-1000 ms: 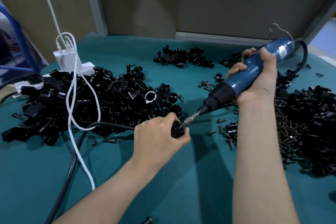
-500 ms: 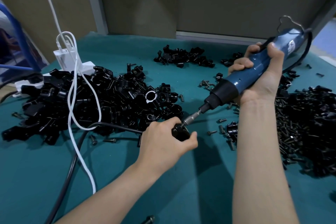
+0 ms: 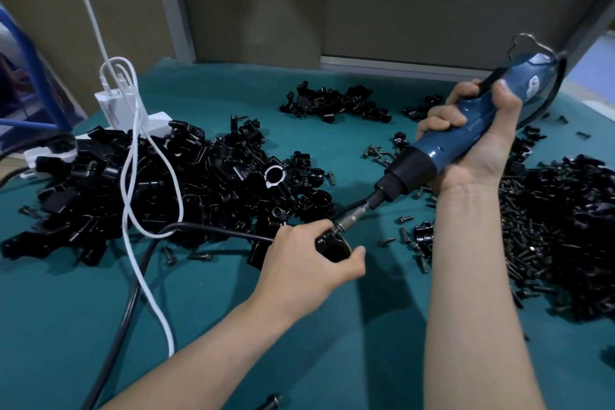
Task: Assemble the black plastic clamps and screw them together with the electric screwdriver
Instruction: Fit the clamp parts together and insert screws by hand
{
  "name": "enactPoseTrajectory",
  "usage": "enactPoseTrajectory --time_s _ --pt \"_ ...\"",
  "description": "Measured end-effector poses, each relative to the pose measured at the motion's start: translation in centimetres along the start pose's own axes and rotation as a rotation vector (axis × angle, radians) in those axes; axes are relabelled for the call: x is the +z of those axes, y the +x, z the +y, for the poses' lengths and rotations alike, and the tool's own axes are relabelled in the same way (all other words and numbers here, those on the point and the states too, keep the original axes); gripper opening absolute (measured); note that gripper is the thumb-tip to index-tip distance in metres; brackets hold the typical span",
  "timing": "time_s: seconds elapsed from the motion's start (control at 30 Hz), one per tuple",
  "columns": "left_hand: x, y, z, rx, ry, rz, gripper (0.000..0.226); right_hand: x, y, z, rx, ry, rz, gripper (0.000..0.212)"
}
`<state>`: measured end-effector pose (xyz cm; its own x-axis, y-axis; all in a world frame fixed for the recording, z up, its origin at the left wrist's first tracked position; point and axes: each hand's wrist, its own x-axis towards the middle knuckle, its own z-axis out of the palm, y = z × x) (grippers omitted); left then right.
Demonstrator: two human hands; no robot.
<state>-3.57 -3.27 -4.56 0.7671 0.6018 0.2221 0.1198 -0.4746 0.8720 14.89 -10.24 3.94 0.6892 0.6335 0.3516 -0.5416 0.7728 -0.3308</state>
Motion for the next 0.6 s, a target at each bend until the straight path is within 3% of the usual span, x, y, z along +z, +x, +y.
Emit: enactPoseTrajectory --time_s 0.07,0.23,0.6 --pt "0.0 0.0 0.0 -0.001 0.003 0.002 0.052 -0.1 -0.1 0.1 -0.001 0.007 0.021 0.051" --pt "0.0 0.1 0.0 0.007 0.051 0.019 0.052 0.3 0.1 0.0 -0.032 -0.147 0.228 0.013" --pt "-0.3 0.2 0.1 0.093 0.384 0.15 0.032 1.4 0.3 0.2 -0.044 -0.404 0.621 0.017"
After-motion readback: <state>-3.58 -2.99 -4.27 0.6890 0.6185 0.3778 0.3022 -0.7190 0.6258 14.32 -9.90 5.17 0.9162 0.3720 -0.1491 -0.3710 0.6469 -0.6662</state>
